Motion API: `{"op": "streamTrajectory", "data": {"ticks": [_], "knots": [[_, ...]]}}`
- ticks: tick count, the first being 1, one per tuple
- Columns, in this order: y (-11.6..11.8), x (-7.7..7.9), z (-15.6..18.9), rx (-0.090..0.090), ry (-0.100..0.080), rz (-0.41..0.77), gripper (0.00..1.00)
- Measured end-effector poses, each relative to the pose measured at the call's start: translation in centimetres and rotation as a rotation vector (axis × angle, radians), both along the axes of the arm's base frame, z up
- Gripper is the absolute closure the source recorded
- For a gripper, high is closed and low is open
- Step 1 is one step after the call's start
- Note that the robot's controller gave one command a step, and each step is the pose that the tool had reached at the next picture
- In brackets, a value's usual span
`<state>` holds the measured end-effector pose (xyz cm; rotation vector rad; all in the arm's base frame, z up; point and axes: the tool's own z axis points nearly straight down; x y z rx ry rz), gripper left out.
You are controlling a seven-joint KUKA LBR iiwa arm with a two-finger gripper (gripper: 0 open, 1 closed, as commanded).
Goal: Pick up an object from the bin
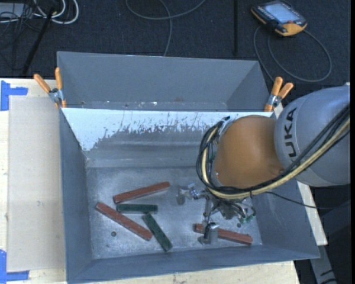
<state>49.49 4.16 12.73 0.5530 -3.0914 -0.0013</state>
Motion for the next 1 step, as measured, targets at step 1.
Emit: {"op": "streamTrajectory", "data": {"ticks": [1], "knots": [[-3.71,1.77,1.85,0.001,0.000,0.023,0.00]]}}
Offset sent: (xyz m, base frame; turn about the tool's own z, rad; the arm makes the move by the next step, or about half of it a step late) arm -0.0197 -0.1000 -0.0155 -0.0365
